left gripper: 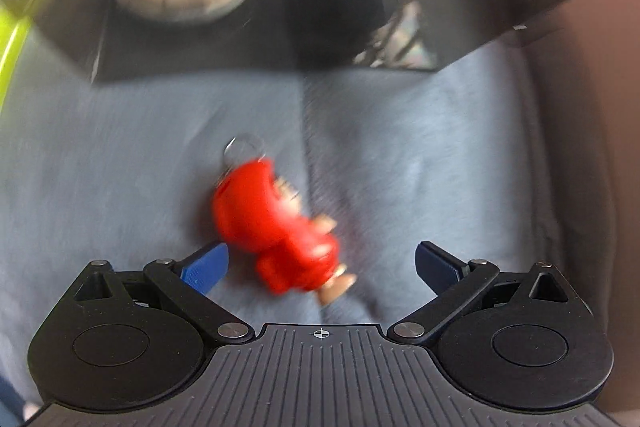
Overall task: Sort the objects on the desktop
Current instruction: 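Put crochet doll in box with right tool while left tool grasps red hooded figure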
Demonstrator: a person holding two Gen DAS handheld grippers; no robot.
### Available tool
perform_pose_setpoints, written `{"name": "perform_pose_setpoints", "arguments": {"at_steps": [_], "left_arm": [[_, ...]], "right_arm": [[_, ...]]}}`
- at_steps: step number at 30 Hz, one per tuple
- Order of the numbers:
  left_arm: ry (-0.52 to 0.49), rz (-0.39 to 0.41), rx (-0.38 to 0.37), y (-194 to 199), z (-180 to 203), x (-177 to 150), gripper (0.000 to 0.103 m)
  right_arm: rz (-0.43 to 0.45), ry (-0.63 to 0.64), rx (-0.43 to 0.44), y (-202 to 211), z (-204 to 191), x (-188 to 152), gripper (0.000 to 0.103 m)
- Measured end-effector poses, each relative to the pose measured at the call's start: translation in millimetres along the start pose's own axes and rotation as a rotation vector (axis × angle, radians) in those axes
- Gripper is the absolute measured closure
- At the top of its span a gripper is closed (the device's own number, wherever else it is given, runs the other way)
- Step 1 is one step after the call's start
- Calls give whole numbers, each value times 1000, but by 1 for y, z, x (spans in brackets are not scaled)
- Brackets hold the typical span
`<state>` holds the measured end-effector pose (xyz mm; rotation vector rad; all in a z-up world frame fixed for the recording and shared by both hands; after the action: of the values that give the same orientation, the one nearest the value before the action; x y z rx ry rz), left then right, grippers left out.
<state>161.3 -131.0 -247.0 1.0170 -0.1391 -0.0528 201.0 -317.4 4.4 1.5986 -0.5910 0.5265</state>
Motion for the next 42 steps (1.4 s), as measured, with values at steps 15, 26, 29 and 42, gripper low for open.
{"name": "perform_pose_setpoints", "arguments": {"at_steps": [15,26,29,42], "left_arm": [[76,-36,-193,-9,-39,-15,51],[-60,101,-276,92,-37,-36,51],[-116,156,-301,133,-27,-34,51],[-234,141,79,140,-4,159,51]], "right_arm": [[-380,-585,-84,-241,-7,-42,32],[-95,241,-186,-123,-49,-38,23],[-11,317,-347,-117,-34,-40,19],[-19,47,-196,-122,5,-58,20]]}}
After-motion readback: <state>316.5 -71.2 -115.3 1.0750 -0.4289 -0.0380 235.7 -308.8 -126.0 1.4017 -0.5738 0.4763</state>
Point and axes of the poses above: each gripper's, at about its wrist camera, not at the fingertips, and y roughly against the way its jaws point, z to its right, x to its top, the point moved 4 cm from there along -y, roughly the way its jaws point, and after that the axes turned 9 degrees about -x, right-handed, at the moved point
